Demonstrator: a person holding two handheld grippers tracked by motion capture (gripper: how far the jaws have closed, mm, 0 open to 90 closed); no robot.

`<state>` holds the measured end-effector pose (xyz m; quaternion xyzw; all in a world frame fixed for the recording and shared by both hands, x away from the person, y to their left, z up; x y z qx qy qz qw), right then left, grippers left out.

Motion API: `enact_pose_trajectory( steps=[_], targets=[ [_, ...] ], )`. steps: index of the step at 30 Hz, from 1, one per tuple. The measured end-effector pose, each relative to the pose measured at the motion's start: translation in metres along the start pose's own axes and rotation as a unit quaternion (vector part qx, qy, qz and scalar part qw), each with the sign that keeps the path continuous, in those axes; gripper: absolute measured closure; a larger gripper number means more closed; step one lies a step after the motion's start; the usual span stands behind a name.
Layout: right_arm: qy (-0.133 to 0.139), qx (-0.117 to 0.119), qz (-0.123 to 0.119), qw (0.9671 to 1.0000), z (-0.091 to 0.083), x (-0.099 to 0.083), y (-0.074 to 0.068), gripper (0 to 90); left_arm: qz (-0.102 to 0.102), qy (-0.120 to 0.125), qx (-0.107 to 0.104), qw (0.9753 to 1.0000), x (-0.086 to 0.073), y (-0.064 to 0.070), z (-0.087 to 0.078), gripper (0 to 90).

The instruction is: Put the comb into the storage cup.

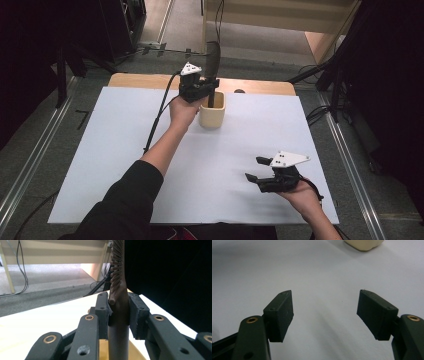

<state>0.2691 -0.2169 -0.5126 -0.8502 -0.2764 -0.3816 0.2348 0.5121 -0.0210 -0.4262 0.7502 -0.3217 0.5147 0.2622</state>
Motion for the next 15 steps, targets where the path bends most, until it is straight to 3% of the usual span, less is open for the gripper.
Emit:
enact_pose_trajectory(
  steps=[15],
  targets=[
    [-0.01,-0.003,0.005,0.9999,0.001,-0.001,0.0,27.5,0.022,-0.026,0.003,0.9994,-0.013,-0.002,0.002,73.0]
  ],
)
Point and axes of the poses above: each handheld gripper's, and its own axes: z roughly forward along the jaws, x roughly out of its top, y roughly to its right, the point moved 6 cm from there along z, roughly forward along the jaws, and after that the axes turned 10 degrees about z, right-handed, at the moved point
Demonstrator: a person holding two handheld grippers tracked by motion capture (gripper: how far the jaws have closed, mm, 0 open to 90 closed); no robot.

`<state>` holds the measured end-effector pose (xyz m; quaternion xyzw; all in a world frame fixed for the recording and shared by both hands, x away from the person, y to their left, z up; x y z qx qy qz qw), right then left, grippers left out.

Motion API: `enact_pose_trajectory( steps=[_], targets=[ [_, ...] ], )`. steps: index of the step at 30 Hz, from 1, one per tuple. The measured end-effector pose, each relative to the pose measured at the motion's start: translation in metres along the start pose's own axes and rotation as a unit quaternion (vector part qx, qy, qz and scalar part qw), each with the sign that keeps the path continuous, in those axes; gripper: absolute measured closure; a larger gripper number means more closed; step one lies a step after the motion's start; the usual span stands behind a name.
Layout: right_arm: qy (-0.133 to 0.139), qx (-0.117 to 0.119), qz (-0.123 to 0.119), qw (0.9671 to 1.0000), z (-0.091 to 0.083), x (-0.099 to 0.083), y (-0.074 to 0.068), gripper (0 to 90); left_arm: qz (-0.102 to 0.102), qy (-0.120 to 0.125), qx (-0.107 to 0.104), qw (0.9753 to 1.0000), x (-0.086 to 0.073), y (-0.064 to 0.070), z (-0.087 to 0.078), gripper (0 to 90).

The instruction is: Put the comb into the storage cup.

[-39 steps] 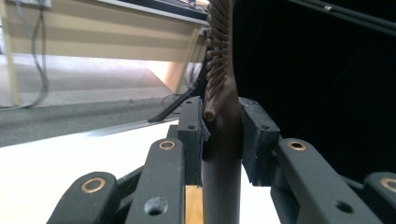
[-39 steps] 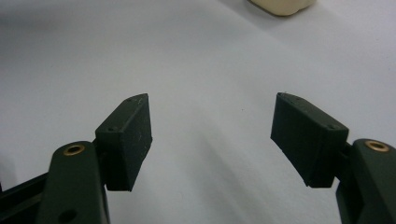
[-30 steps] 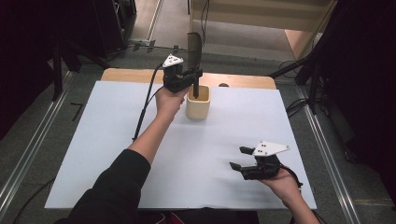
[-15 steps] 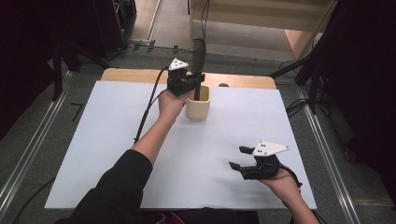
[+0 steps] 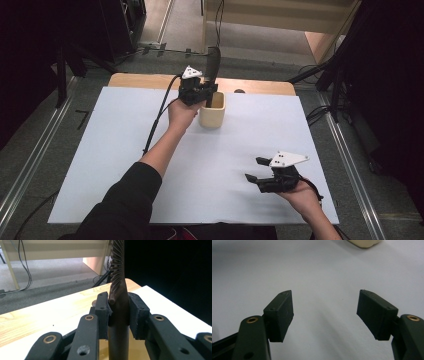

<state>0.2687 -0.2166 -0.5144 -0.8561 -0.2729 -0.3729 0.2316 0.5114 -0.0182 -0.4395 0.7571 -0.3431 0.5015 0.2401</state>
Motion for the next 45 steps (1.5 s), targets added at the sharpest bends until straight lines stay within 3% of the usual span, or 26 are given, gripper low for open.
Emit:
enact_pose_trajectory(
  steps=[11,27,30,34,39,45],
  targets=[
    [0.004,0.004,-0.001,1.0,0.0,0.001,-0.001,27.5,-0.003,-0.016,-0.007,0.9998,-0.013,0.0,0.004,72.9],
    [0.005,0.005,-0.002,1.0,-0.001,0.001,-0.001,27.5,-0.005,-0.028,-0.015,0.9995,-0.017,0.003,0.006,72.2],
    [0.007,0.004,-0.003,1.0,-0.001,0.001,0.0,27.5,-0.013,-0.019,-0.03,0.9993,-0.015,0.001,0.003,46.0],
    [0.007,0.003,-0.004,1.0,-0.002,0.001,0.0,27.6,-0.03,-0.017,-0.031,0.9989,-0.012,-0.005,-0.004,31.3],
    [0.007,0.004,-0.006,1.0,-0.001,0.001,0.0,27.6,-0.046,-0.023,-0.039,0.9979,-0.009,-0.009,-0.013,29.0],
    [0.007,0.003,-0.006,1.0,-0.001,0.001,0.0,27.6,-0.046,-0.028,-0.048,0.9974,-0.008,-0.011,-0.026,29.1]
  ],
)
Point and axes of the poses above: each handheld gripper's, and its own axes: z roughly forward along the jaws, x roughly out of its top, y roughly to its right, the point moved 6 cm from there along z, roughly forward along the jaws, and after that the axes turned 10 degrees about z, right-handed, at the moved point
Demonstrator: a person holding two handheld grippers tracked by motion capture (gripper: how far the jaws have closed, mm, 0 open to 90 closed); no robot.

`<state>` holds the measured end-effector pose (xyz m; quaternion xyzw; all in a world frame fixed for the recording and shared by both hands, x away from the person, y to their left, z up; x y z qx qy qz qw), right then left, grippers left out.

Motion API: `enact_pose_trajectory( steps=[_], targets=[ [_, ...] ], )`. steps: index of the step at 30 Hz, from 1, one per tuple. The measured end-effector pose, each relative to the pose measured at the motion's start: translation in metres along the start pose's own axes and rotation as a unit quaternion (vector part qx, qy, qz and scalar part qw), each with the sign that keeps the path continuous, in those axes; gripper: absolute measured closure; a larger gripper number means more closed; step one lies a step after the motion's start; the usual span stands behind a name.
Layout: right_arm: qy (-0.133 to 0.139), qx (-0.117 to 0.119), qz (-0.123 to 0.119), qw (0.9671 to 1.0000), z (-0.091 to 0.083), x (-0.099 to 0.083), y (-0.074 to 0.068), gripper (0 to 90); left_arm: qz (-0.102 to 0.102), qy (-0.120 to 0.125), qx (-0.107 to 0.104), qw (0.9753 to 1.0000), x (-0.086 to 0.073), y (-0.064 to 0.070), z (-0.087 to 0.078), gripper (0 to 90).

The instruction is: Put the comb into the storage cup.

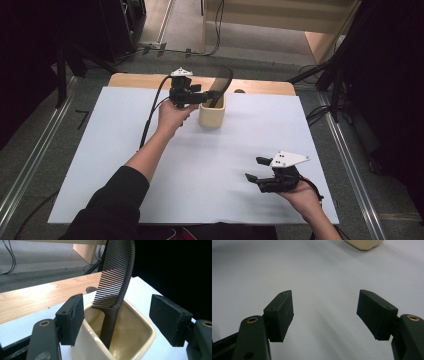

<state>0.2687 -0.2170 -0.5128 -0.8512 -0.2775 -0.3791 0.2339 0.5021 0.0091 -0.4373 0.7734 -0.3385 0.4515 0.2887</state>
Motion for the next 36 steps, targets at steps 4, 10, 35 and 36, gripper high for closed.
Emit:
enact_pose_trajectory(
  steps=[4,10,35,36],
  targets=[
    [0.0,0.001,0.001,1.0,0.0,0.0,0.0,27.5,-0.008,0.006,-0.006,0.9999,-0.001,-0.001,-0.009,29.2],
    [0.0,0.0,0.002,1.0,0.0,0.0,0.0,27.5,-0.013,-0.006,-0.006,0.9999,-0.007,-0.003,-0.023,29.9],
    [-0.001,-0.003,0.005,1.0,0.0,-0.002,0.001,27.5,-0.029,-0.038,-0.061,0.997,-0.036,0.015,-0.053,29.9],
    [-0.001,-0.003,0.006,1.0,0.0,-0.002,0.001,27.5,-0.032,-0.038,-0.066,0.9966,-0.037,0.017,-0.055,29.9]
  ],
)
Point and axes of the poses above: each handheld gripper's, and its own axes: z roughly forward along the jaws, x roughly out of its top, y roughly to its right, the point moved 6 cm from there along z, roughly forward along the jaws, and after that the axes turned 10 degrees about z, right-handed, at the moved point
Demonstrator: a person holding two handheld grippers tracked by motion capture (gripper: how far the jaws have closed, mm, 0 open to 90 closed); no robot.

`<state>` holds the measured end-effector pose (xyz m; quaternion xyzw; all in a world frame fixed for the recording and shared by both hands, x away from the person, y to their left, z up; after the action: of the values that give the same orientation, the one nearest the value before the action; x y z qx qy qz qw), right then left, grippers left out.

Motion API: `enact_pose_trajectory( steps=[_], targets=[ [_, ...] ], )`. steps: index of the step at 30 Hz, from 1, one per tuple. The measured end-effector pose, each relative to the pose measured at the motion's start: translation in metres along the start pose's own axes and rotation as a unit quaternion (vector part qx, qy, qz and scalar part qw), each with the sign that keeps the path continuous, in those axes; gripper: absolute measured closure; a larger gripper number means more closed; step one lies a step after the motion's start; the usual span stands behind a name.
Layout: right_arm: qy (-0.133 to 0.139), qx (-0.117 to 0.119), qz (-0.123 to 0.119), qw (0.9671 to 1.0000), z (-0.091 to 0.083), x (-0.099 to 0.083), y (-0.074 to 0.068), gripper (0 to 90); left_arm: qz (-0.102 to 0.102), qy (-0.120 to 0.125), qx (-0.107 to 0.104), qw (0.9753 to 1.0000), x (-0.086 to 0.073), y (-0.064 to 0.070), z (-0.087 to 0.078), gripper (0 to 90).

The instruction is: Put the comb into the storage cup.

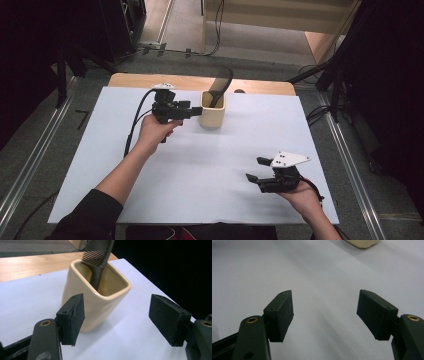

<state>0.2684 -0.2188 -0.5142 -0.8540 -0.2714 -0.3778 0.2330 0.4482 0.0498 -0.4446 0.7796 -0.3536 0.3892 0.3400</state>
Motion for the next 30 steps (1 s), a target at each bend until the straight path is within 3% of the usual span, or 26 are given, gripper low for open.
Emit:
enact_pose_trajectory(
  steps=[4,10,19,30],
  targets=[
    [0.0,0.0,0.0,1.0,0.0,0.0,0.0,27.5,-0.009,-0.002,-0.012,0.9999,-0.008,0.002,-0.005,29.8],
    [0.002,-0.001,0.0,1.0,-0.001,0.0,0.0,27.4,-0.008,-0.018,-0.007,0.9998,-0.02,-0.001,-0.012,29.8],
    [0.001,-0.002,0.003,1.0,-0.001,0.0,0.001,27.4,-0.023,-0.035,-0.02,0.9989,-0.034,0.002,-0.024,29.7],
    [0.003,-0.005,0.003,1.0,-0.001,0.0,0.002,27.4,-0.002,-0.07,-0.015,0.9974,-0.058,0.01,-0.035,29.8]
  ],
)
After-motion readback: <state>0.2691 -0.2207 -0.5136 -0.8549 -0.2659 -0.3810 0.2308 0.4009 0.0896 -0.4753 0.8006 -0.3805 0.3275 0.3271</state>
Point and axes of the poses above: each handheld gripper's, and its own axes: z roughly forward along the jaws, x roughly out of its top, y roughly to its right, the point moved 6 cm from there along z, roughly forward along the jaws, and after that the axes turned 10 degrees about z, right-handed, at the moved point
